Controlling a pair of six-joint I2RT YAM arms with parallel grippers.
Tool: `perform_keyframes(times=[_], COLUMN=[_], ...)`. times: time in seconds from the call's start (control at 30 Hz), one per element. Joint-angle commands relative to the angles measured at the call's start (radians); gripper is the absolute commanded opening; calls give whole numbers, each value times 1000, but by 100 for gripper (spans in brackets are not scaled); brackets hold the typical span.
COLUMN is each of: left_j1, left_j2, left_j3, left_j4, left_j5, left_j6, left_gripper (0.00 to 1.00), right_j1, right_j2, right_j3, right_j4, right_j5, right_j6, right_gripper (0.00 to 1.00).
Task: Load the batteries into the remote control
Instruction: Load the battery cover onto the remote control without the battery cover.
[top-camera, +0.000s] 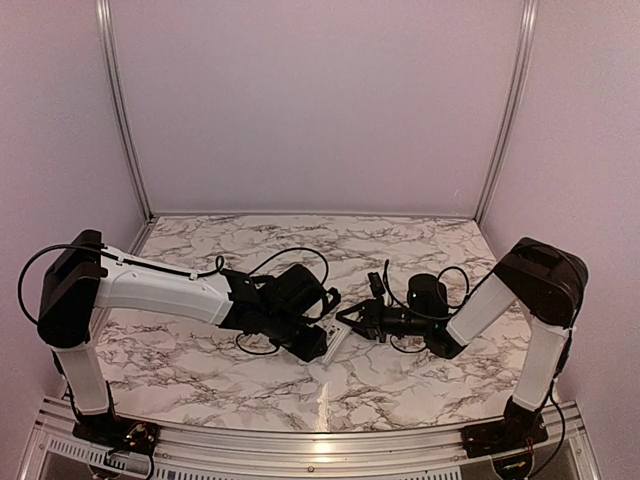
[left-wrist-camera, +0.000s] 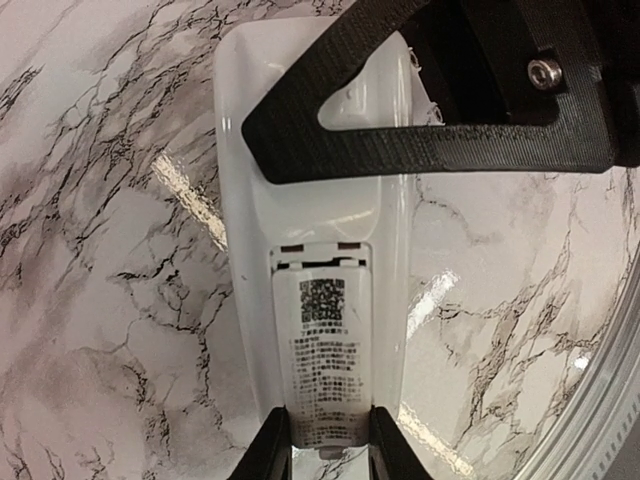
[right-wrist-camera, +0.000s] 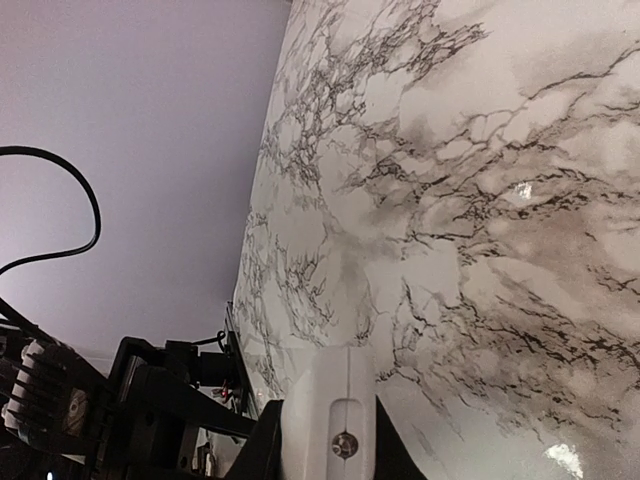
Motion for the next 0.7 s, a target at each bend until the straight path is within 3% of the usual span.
perform_keyframes(times=[0.0, 0.67], left_j1=[11, -4], left_j2=[-12, -47], left_j3=[-28, -13], left_j4=[10, 23], left_j5=[6, -44], left_j6=[12, 49], left_gripper=[24, 23], right_j1=[-11, -7], right_j2=[-7, 18], right_j3=[3, -7], right_j4=[87, 51], right_j5=[-46, -17], right_j6=[29, 36], right_gripper=[0, 0])
